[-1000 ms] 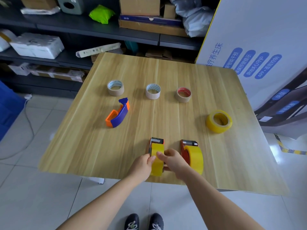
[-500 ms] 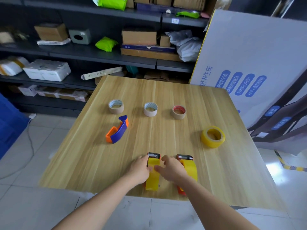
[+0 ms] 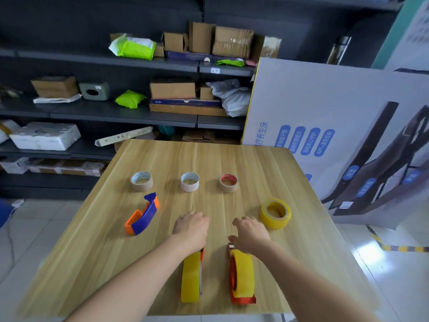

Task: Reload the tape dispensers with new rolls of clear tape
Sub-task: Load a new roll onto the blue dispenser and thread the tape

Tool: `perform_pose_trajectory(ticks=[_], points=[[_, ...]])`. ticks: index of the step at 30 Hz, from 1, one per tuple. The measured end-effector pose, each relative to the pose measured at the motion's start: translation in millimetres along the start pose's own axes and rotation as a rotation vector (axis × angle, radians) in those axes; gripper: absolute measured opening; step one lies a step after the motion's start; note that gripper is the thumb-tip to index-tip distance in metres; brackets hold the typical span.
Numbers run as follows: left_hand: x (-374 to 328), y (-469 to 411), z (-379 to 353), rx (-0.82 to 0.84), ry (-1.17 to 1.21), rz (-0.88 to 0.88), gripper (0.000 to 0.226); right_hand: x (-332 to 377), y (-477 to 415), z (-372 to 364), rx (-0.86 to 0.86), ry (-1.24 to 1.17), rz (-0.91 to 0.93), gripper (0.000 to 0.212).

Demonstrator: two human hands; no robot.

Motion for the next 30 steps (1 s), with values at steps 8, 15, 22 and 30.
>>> perform_pose_trajectory(ticks=[8,15,22,30], points=[[-29.9,-59.5,33.9,-0.005,-0.088,-0.122,0.025,-60.2,-18.7,31.8,-0.030,0.006,-0.172,0.044],[-66.4,-106.1,47.6,0.007,-0.134,-0.222,0.025,-111.2,-27.6,45.6,-0.021,-0.007,-0.280,0.043],[-110.9,-145.0,33.2,0.085,-0.137,-0.265,0.029,-157.1,-48.9,35.2,0.026,-0.029,-0.299,0.038],[-156.9,-198.0,2.4,0.219,-0.056,-0.191,0.030,-207.1,-96.1,4.5,0.134,-0.054,-0.238,0.042]])
Point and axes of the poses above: each hand's wrist, its own y-axis away from the middle knuckle, its own z-axis out of the back of the hand, x = y × z, the point moved 9 cm from there along -y, towards the middle knuckle, and after that the axes turned 10 degrees about x, right-handed, at the moved point
